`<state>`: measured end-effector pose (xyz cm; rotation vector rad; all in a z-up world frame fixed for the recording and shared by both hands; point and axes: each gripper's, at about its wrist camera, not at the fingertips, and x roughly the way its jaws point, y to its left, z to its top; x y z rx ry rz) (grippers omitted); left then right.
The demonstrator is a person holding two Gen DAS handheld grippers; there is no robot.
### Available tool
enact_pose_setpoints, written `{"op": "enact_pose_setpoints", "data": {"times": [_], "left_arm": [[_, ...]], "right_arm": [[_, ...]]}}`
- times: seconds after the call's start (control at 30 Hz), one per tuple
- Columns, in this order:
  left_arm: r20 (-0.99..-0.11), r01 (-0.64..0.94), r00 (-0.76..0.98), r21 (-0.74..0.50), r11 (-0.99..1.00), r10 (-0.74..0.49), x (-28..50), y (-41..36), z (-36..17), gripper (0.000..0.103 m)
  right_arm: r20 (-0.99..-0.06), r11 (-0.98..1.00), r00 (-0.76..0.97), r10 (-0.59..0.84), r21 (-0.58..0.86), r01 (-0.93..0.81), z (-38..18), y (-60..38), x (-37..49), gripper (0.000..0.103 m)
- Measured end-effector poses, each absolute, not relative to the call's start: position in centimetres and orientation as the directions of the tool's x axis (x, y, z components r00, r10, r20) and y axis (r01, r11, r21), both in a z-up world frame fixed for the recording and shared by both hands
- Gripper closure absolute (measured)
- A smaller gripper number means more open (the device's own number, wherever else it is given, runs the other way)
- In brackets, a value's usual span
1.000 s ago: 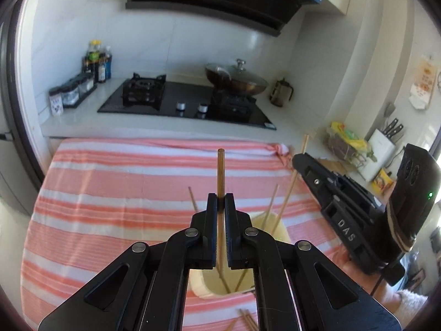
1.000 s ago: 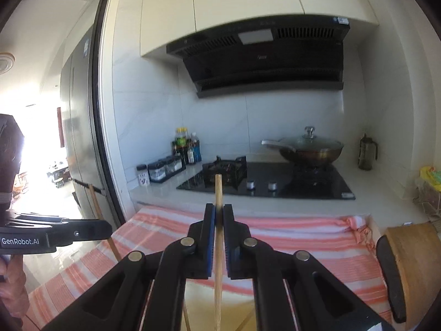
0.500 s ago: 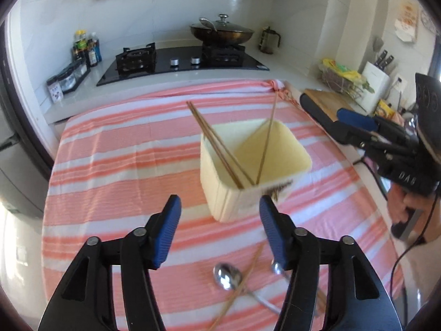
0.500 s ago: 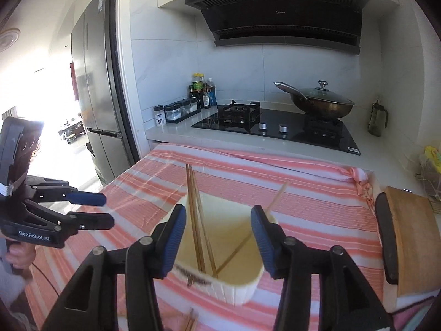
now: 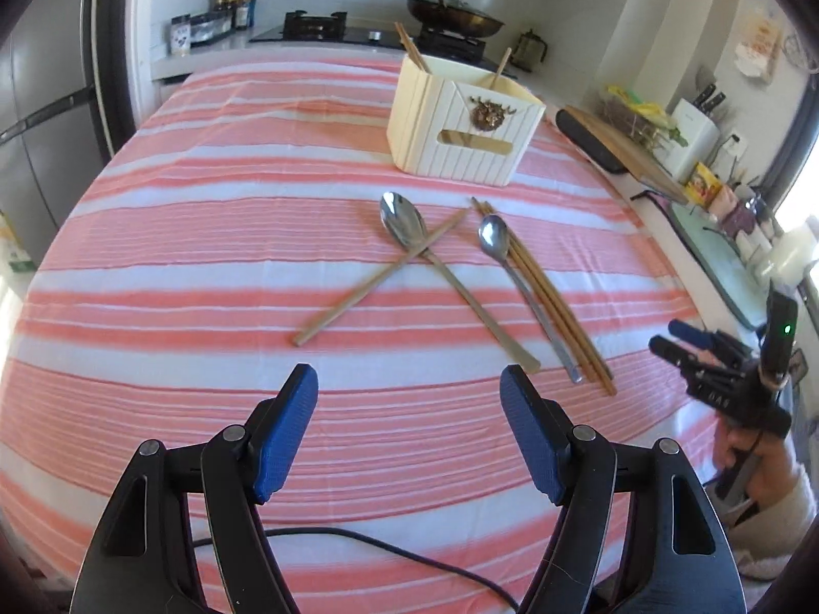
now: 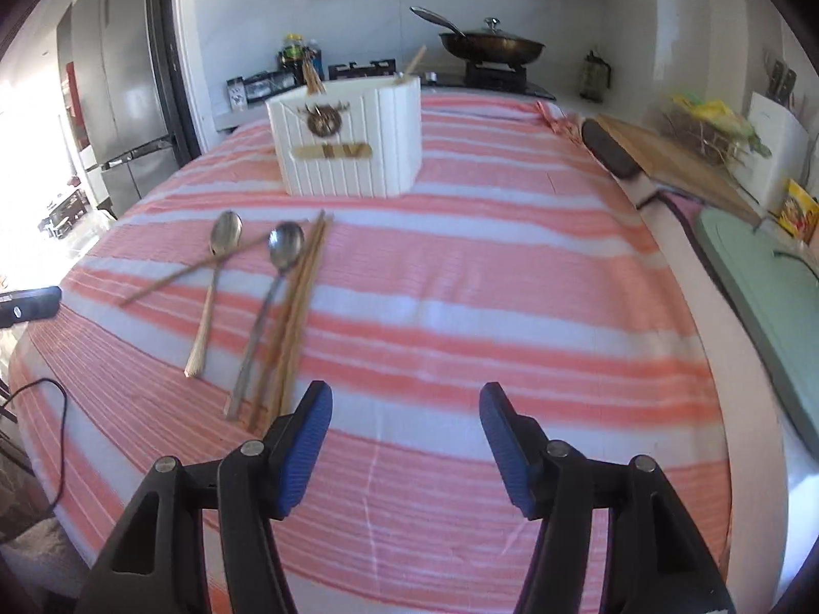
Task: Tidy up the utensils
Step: 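Withdraw both tools and move them toward the remaining chopsticks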
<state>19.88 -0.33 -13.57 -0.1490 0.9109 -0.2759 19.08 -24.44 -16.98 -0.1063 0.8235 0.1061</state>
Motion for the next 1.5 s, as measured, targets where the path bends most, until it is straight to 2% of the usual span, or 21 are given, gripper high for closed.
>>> {"op": "enact_pose_setpoints", "data": {"times": [0.27,0.93,1.2,1.33,1.4,1.43,1.5], "left_arm": [[-0.75,0.16,0.589,-0.258,0.953,-0.302,18.6,0.0,-14.1,0.028],[-0.769,0.114,0.592,-0.216,0.97,-0.241,18.2,1.2,-15.0,0.028],[-0.784,0.231,0.583,-0.09,0.969,-0.212,21.7,1.6,-14.2,0.028],[-0.812,0.306,0.544,-0.042,0.951,-0.211,24.8,1.2,-15.2,0.028],[-0.832,0.344,0.521,0.0,0.939,-0.192,26.3,0.3,-16.4,0.028],[-0.841,0.361,0.51,0.018,0.932,-0.181,27.1,-0.3,-17.0,0.028],[-0.856,0.389,0.493,0.059,0.919,-0.154,28.7,-1.2,-18.1,0.029]], "right_arm": [[-0.716,0.997,0.695,0.059,0.015,-0.069,-17.5,-25.3,16.3,0.042],[-0.728,0.995,0.679,0.094,0.052,-0.082,-18.2,-24.5,16.3,0.042],[-0.721,0.996,0.688,0.084,0.057,-0.061,-17.6,-25.5,16.7,0.042],[-0.749,0.993,0.653,0.114,0.075,-0.088,-17.1,-25.2,18.6,0.042],[-0.77,0.985,0.617,0.163,0.097,-0.14,-17.2,-24.4,20.0,0.047],[-0.782,0.981,0.597,0.182,0.106,-0.16,-17.3,-23.8,20.8,0.056],[-0.806,0.973,0.553,0.212,0.123,-0.195,-17.7,-22.5,22.5,0.066]]}}
